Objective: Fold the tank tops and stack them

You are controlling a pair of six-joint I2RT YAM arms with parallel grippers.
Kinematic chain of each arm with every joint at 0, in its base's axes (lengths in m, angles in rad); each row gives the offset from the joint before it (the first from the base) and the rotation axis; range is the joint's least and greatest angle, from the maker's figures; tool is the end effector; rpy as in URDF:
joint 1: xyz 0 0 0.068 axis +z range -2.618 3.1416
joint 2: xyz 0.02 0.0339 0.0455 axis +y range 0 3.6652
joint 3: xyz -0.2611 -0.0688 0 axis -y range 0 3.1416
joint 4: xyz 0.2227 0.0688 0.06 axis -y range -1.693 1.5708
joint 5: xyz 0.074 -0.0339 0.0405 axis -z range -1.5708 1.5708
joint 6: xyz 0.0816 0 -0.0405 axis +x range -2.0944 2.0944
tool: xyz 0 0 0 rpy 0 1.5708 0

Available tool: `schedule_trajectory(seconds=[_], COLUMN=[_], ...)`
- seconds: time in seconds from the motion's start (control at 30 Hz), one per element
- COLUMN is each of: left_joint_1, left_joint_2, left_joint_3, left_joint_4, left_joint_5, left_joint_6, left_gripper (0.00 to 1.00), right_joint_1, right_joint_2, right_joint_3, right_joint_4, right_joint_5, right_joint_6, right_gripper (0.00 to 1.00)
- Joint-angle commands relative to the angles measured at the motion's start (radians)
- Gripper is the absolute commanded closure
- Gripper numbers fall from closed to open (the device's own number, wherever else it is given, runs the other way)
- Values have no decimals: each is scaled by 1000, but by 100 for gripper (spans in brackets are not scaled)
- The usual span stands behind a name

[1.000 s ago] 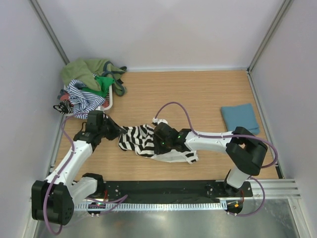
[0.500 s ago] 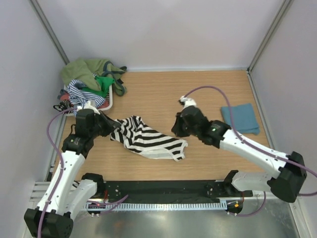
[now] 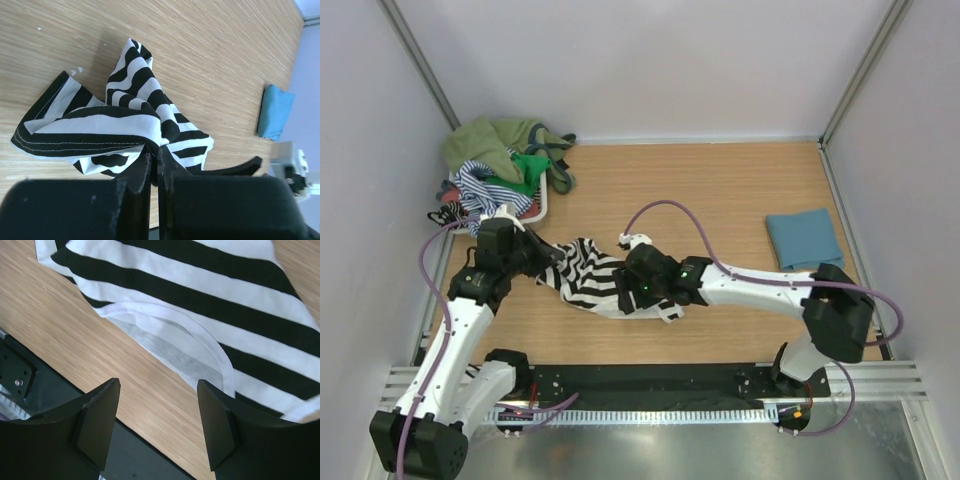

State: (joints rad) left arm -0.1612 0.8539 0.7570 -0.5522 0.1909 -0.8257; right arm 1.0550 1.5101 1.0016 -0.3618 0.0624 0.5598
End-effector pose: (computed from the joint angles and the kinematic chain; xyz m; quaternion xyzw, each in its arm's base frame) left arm 0.1936 -0.0472 0.2553 -0.2507 0.8567 -0.2849 0.3494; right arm 0.1663 0.2829 0.1993 -0.2197 0.9128 0.2275 0.2583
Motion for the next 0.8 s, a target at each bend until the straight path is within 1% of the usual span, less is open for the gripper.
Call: schedule_trajectory(seconds=[0.0, 0.03, 0.07, 0.13, 0.17, 0.37, 0.47, 0.5, 0.53, 0.57, 0.6, 0.63, 0.7, 0.73, 0.77], left_joint_1=[6, 6, 6, 6, 6, 8, 6, 6, 6, 6, 6, 6, 8, 6, 8], left_joint_2=[-21, -18, -13, -4, 7, 36, 51, 59, 62, 65, 68, 68, 68, 62, 59], left_joint_3=[41, 42, 44, 42, 42, 31, 34, 34, 34, 33, 31, 31, 31, 33, 34], left_joint_4=[-2, -2, 0, -2, -2, 8, 15, 18, 20, 21, 23, 24, 23, 20, 12], left_joint_5=[1, -1, -1, -2, -4, -25, -21, -19, -19, -19, -18, -19, -16, -16, -18], left_joint_6=[22, 23, 25, 25, 25, 23, 25, 25, 26, 26, 26, 28, 31, 34, 37], left_gripper=[100, 100, 100, 100, 100, 100, 100, 100, 100, 100, 100, 100, 100, 100, 100], right_joint_1=[43, 60, 71, 86, 101, 135, 135, 134, 134, 134, 134, 134, 134, 132, 134], right_joint_2=[87, 151, 182, 241, 293, 429, 459, 473, 475, 476, 476, 467, 431, 362, 323], right_joint_3=[121, 141, 187, 228, 264, 350, 359, 361, 362, 367, 373, 374, 338, 313, 249], right_joint_4=[98, 100, 93, 84, 83, 95, 107, 103, 98, 83, 63, 49, 40, 46, 66], right_joint_5=[33, 46, 62, 97, 108, 172, 218, 229, 243, 243, 241, 252, 258, 257, 246], right_joint_6=[11, 11, 11, 6, 5, -6, -1, -1, -3, -9, -11, -9, -5, -1, 2], right_gripper=[31, 32, 32, 32, 32, 33, 45, 63, 72, 88, 95, 99, 99, 99, 99])
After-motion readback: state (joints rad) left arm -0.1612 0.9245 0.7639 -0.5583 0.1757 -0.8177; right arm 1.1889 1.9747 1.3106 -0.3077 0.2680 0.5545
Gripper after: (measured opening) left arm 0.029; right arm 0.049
